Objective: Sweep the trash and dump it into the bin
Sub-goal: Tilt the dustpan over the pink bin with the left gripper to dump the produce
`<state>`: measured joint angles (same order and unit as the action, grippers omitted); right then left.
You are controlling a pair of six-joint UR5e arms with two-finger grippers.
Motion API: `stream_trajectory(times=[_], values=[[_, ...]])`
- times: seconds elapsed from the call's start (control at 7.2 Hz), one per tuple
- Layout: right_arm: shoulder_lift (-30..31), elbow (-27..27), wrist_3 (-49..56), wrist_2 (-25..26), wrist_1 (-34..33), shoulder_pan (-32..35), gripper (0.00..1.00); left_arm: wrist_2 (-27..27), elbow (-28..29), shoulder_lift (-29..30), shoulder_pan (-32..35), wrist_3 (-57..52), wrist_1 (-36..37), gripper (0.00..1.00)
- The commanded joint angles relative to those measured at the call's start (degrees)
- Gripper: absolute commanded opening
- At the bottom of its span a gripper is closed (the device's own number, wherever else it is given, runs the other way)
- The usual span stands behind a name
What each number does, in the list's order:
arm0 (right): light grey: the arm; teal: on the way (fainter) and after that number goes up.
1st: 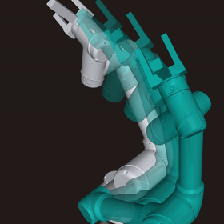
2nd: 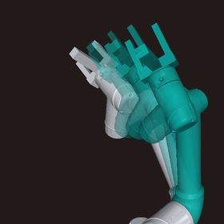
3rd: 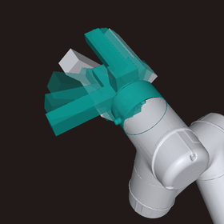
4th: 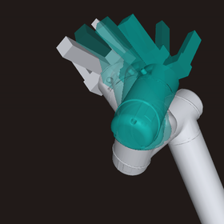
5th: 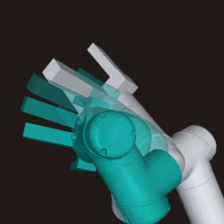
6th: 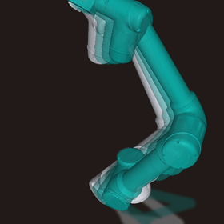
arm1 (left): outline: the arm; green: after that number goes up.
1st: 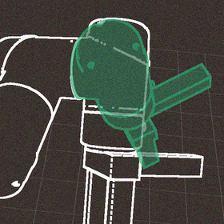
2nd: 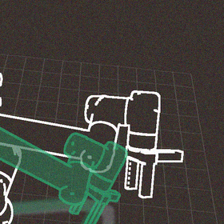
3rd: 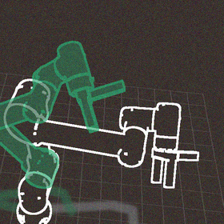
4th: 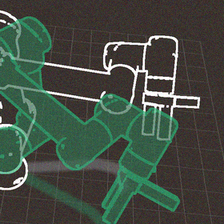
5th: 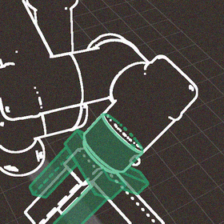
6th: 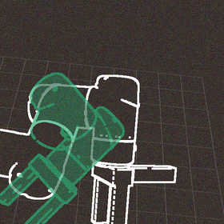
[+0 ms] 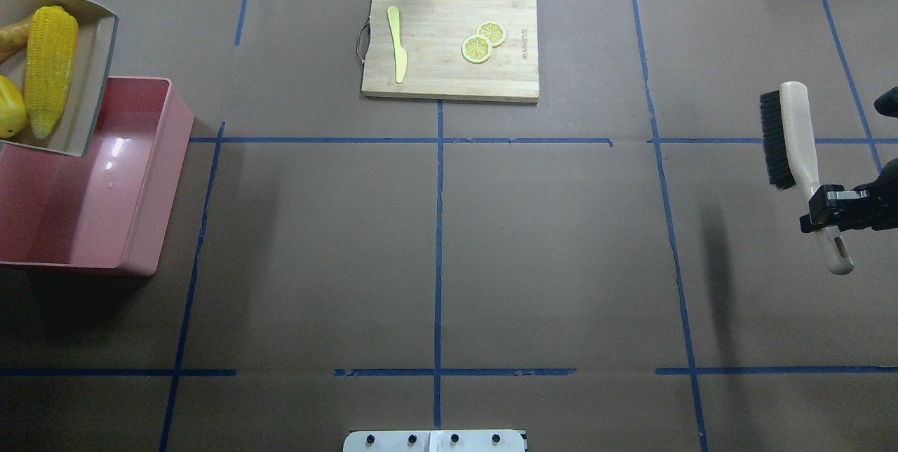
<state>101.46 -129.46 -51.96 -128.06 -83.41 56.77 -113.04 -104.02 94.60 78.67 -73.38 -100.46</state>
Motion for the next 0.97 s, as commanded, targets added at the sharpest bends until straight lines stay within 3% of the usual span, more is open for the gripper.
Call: stream_trajectory(times=[0.0, 0.28, 0.83], values=[[0.0, 0.0, 0.0, 0.0, 0.0, 0.0, 0.01, 5.0, 0.6, -1.3, 0.9, -8.6, 0.3, 0.13], [0.0, 0.2, 0.0, -0.1, 0.0, -0.1, 0.01, 13.1, 0.7, -3.3, 0.9, -10.7, 0.3, 0.14], [-0.2, -0.1, -0.1, -0.3, 0.0, -0.1, 0.01, 13.6, 0.0, -3.5, 0.8, -13.8, 0.4, 0.14]])
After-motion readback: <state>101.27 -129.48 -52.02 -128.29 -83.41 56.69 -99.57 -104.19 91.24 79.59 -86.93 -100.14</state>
